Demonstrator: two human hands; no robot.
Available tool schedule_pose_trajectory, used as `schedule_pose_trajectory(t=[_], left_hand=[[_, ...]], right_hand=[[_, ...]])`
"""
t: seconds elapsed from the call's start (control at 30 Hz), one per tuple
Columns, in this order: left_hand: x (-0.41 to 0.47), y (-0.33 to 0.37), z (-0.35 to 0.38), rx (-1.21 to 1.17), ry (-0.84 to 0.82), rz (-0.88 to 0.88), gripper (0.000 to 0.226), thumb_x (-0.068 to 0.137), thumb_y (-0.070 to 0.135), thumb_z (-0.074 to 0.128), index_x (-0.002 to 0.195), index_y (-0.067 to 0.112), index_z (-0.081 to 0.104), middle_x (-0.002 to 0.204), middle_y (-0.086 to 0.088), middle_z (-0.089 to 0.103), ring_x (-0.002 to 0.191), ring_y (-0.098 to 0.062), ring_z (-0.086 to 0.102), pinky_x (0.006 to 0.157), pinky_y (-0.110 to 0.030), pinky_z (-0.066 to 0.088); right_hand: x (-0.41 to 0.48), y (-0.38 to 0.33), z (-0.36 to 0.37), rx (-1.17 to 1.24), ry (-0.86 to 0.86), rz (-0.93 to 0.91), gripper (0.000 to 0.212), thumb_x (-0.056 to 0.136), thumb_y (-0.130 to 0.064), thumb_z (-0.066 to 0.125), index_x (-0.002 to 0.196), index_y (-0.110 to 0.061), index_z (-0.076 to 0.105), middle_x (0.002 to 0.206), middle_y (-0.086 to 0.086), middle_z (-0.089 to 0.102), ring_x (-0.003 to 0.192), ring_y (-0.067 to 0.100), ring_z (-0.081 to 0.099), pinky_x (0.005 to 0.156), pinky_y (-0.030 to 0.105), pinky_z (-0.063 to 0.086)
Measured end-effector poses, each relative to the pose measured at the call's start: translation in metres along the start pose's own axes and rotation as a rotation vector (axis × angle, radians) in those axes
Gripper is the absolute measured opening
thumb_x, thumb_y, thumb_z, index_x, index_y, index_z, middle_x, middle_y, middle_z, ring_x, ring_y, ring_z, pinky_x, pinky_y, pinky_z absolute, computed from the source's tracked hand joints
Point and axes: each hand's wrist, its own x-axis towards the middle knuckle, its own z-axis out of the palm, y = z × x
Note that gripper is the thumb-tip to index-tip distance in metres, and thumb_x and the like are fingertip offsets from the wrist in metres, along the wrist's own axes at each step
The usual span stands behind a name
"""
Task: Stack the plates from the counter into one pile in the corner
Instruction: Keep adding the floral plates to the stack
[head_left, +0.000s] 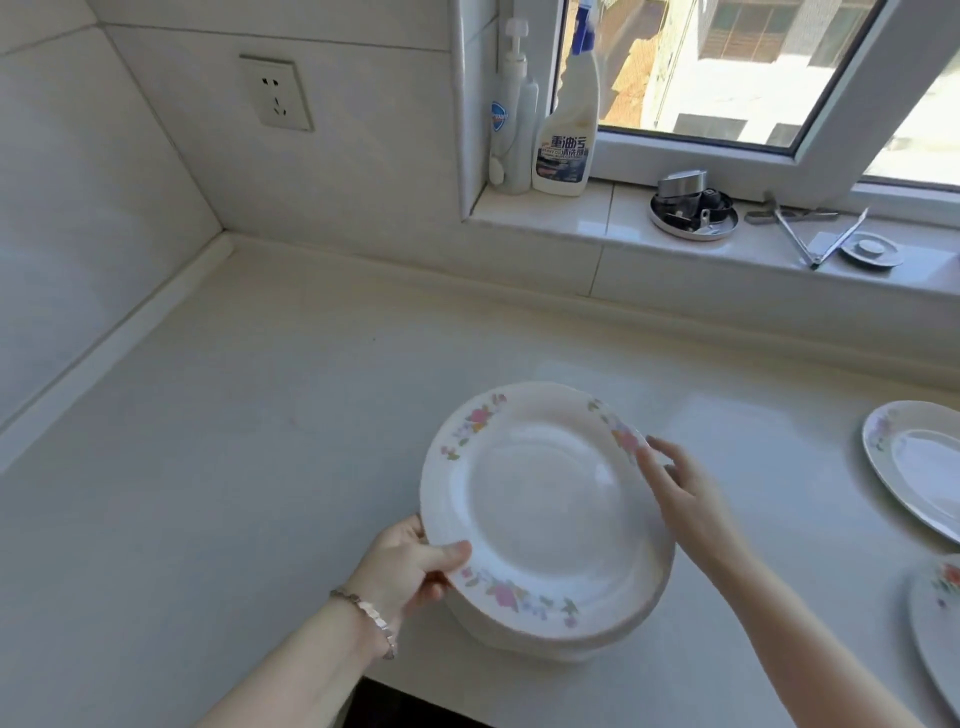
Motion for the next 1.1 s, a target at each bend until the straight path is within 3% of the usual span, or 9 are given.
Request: schedule_pose_trajectory(t=[0.07,0.2,0.43,0.6,0.77,0.87,0.93,1.03,1.1], left_hand=[[0.002,-0.002,0.005,0.108,-0.062,-0.033,0.014,0.08,-0.007,0.063,0.075,0.006,0.06,0.054,-0.005,0.068,0.038,-0.009,0.058,0.032,-0.015,0.039],[0.01,-0.005,0.003,0.431,-0.049,-0.016,0.011,0.083,0.009,0.067,0.079,0.007,0.056,0.065,-0.005,0.069,0.038,-0.008,0.061,0.037,-0.019,0.048],[0.018,0.002,-0.003,0.823,-0.022,-0.024,0.021,0.078,0.029,0.067,0.079,0.009,0.061,0.062,-0.005,0.07,0.037,-0.011,0.058,0.042,-0.021,0.052],[0.025,0.009,-0.005,0.983,-0.035,-0.052,0.022,0.078,0.037,0.063,0.072,0.017,0.056,0.056,0.002,0.061,0.046,-0.015,0.06,0.054,-0.026,0.055],[0.03,0.003,-0.007,1.271,0.099,0.108,0.04,0.073,0.057,0.056,0.06,0.025,0.037,0.059,0.009,0.047,0.057,-0.014,0.049,0.048,-0.023,0.035],[0.031,-0.008,-0.006,1.16,0.217,0.194,0.037,0.075,0.056,0.055,0.071,0.024,0.036,0.071,0.01,0.043,0.06,-0.01,0.043,0.048,-0.024,0.03],[0.033,-0.016,-0.004,1.004,0.236,0.23,0.033,0.079,0.049,0.055,0.091,0.022,0.04,0.089,0.009,0.044,0.076,-0.011,0.05,0.059,-0.025,0.038],[0.038,-0.024,0.002,0.723,0.18,0.218,0.039,0.085,0.032,0.054,0.12,0.024,0.038,0.117,0.003,0.042,0.086,-0.001,0.051,0.07,-0.022,0.038],[0.043,-0.022,0.01,0.401,0.132,0.194,0.045,0.085,0.027,0.052,0.127,0.027,0.038,0.126,0.002,0.049,0.098,-0.007,0.057,0.075,-0.023,0.044]], right_hand=[[-0.005,0.01,-0.001,-0.139,0.064,-0.025,0.042,0.081,-0.036,0.066,0.12,-0.023,0.057,0.094,0.001,0.066,0.094,0.023,0.063,0.071,0.028,0.041],[-0.018,0.024,0.0,-0.228,0.118,-0.016,0.04,0.076,-0.036,0.07,0.113,-0.031,0.056,0.083,-0.008,0.062,0.092,0.025,0.065,0.066,0.03,0.041],[-0.021,0.023,0.011,-0.447,0.173,-0.069,0.045,0.082,-0.045,0.058,0.123,-0.03,0.049,0.116,0.001,0.066,0.105,0.027,0.06,0.068,0.029,0.035],[-0.009,0.019,0.004,-0.68,0.139,-0.068,0.036,0.085,-0.053,0.048,0.111,-0.029,0.051,0.081,0.006,0.062,0.088,0.03,0.062,0.061,0.031,0.037],[0.004,0.018,-0.002,-0.846,0.136,-0.035,0.041,0.085,-0.061,0.04,0.103,-0.028,0.056,0.08,0.005,0.064,0.089,0.027,0.063,0.059,0.027,0.036],[0.006,0.02,-0.004,-0.84,0.124,0.028,0.04,0.083,-0.064,0.038,0.082,-0.028,0.056,0.061,-0.004,0.045,0.084,0.026,0.061,0.056,0.027,0.031],[0.005,0.019,-0.005,-0.857,0.113,0.054,0.038,0.083,-0.065,0.036,0.072,-0.031,0.048,0.058,-0.007,0.042,0.08,0.025,0.06,0.055,0.027,0.031],[0.007,0.019,-0.006,-0.872,0.083,0.055,0.038,0.086,-0.063,0.035,0.07,-0.031,0.048,0.07,-0.003,0.055,0.085,0.025,0.06,0.055,0.027,0.031],[0.007,0.022,0.001,-0.691,0.045,0.014,0.033,0.09,-0.05,0.042,0.085,-0.022,0.059,0.089,0.004,0.061,0.095,0.027,0.058,0.061,0.029,0.033]])
